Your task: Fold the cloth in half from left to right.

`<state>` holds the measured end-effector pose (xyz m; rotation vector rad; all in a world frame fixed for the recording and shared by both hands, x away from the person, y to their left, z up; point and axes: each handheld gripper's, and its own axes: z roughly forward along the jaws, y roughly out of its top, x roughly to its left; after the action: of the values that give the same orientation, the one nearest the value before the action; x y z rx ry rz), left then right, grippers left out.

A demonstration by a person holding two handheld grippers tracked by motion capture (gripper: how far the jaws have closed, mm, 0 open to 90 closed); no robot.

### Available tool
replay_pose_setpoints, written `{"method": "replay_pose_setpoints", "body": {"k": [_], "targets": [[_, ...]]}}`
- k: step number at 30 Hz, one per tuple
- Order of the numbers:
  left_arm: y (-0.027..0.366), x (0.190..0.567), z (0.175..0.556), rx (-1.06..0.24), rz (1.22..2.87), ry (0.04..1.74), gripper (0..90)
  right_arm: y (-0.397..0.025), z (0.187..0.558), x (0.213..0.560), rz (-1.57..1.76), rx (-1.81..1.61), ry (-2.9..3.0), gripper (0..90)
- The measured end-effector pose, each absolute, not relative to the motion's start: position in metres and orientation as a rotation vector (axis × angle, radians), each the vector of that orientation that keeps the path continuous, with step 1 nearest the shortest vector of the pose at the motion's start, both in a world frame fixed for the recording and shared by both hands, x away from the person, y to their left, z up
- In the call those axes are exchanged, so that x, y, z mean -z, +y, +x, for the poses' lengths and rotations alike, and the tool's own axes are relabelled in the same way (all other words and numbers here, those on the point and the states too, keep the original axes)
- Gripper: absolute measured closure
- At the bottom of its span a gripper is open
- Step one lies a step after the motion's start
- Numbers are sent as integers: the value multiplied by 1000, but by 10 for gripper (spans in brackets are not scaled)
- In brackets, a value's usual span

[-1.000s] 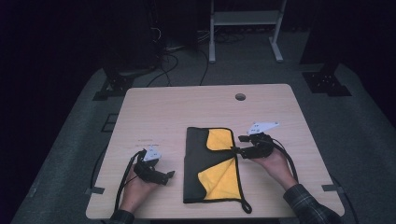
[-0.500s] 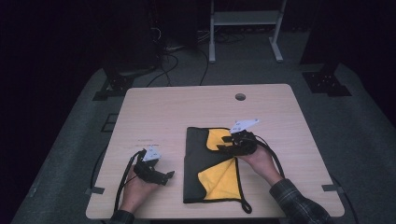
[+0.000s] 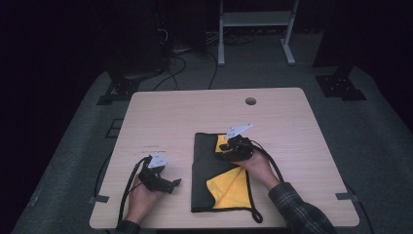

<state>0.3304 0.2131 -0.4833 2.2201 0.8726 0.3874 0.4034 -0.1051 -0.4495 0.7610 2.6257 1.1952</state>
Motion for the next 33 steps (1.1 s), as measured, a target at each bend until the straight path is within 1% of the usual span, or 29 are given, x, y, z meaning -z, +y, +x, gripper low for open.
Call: {"method": "replay_pose_setpoints", "body": {"k": [5,8,10,13,16,33], "targets": [[213,483,330,-386,2219,874,0,-95,408,462,744,-1146,2651,610],[213,483,330,-386,2219,875,0,-89,405,468,724,-1081,2651,646],[213,483,330,-386,2219,875,0,-87,404,468,713,-1062,2634,689],[213,483,330,-386,2219,875,0,-87,402,468,702,-1054,2625,807],[213,483,330,-385,2219,874,0,-88,402,465,689,-1058,2611,846],[213,483,330,-387,2220,873,0,-124,423,440,838,-1187,2476,855]]}}
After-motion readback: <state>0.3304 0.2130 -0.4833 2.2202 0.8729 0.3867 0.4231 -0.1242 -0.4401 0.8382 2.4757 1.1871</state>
